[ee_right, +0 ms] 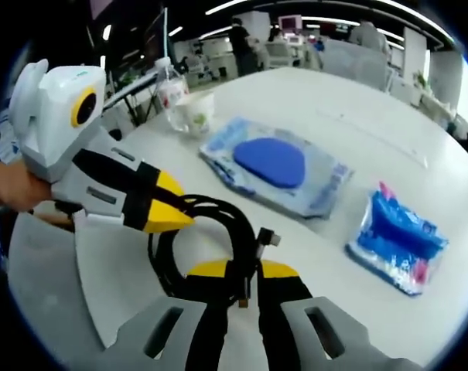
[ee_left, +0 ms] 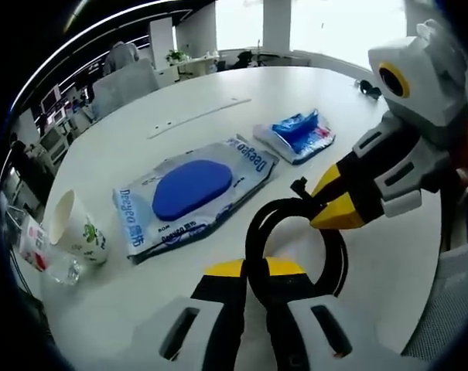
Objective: Arrange the tabletop items into an orderly group along one side of the table until the central work area is clear of visible clutter.
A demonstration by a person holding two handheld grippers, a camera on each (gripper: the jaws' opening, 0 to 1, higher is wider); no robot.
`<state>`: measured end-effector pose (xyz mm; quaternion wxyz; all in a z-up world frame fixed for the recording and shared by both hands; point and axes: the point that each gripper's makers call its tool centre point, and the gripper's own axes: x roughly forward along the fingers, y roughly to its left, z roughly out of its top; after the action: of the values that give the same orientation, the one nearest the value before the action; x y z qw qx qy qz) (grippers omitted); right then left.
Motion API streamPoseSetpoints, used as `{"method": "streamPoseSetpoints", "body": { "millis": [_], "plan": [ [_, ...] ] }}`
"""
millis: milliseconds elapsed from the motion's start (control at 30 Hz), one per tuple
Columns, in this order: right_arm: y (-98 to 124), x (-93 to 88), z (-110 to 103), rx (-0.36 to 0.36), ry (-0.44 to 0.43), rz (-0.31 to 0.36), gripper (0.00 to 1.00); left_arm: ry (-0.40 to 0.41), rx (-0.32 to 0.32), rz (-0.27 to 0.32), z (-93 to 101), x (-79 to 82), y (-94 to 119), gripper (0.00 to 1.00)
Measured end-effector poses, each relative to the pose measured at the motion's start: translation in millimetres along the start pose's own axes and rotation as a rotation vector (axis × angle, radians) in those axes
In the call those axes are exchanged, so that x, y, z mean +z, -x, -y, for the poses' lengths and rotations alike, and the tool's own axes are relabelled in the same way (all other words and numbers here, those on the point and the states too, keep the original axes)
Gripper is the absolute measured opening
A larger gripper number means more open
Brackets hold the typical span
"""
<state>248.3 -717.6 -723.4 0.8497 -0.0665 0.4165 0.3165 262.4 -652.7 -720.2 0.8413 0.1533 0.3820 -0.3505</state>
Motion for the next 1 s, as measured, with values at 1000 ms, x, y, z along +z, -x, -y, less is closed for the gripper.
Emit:
{"method": "streamPoseSetpoints", "body": {
  "millis": [1000],
  "plan": [
    [-16, -4.6, 11, -0.018, -0.013, -0.012, 0.10, -0.019, -0.011, -0.026, -7.3, -4.9, -18, 0.09]
  ]
}}
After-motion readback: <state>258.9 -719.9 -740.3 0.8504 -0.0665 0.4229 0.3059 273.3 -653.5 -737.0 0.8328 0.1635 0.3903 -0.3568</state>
